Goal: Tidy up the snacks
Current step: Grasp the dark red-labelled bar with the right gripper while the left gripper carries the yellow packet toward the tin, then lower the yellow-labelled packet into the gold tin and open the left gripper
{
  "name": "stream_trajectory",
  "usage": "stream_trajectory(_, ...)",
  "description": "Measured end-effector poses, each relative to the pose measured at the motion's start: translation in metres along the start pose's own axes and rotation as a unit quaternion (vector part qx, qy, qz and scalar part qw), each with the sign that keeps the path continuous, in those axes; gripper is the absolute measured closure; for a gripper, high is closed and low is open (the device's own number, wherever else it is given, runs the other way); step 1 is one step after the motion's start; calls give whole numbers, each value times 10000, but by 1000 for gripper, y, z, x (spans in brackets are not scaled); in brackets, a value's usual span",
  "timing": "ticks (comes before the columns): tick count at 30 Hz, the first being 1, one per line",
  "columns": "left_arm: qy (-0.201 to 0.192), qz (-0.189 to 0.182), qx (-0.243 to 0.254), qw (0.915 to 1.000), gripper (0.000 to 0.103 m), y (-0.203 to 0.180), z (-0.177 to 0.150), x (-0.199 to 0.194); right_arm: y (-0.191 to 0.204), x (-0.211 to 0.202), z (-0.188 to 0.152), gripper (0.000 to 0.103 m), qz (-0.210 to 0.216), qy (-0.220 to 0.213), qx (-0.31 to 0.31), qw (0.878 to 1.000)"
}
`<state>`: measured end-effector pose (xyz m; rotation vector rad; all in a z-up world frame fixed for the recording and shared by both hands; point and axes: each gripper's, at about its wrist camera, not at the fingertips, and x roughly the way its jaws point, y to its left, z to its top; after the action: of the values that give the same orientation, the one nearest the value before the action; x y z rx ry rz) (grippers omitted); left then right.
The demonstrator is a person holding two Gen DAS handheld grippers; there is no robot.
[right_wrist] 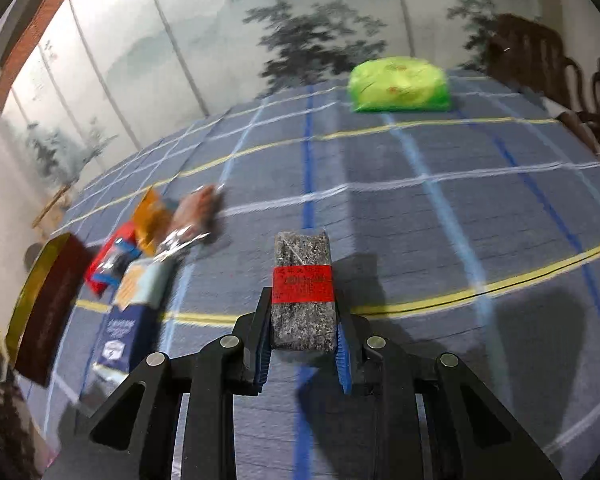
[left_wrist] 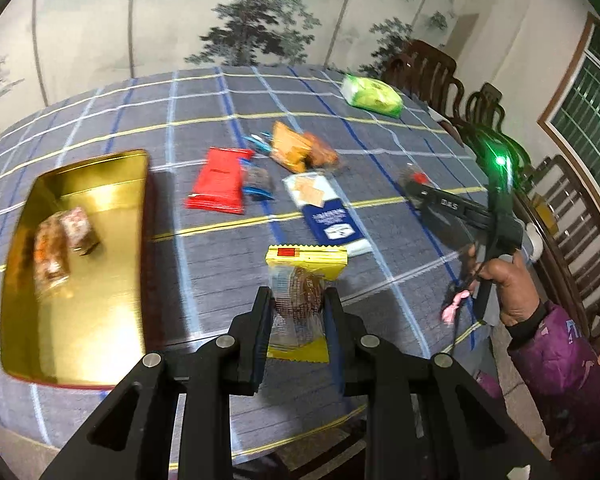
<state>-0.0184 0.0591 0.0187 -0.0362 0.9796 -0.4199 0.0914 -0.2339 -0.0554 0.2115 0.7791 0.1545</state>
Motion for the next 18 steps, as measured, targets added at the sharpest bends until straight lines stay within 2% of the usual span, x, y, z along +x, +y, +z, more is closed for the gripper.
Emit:
stream_trajectory(8, -204, 544, -438, 9974, 81, 61, -12, -30, -3, 1, 2, 76, -188, 15, 38, 9998)
stream_trajectory(15, -218, 1201, -458, 9915, 81, 106, -21, -30, -17, 3, 1, 76, -141, 88, 367, 9992)
stream_trajectory(18, -227, 1313, -537, 9896, 81, 119, -23, -27, -14, 4, 1, 76, -206, 106, 301, 9993)
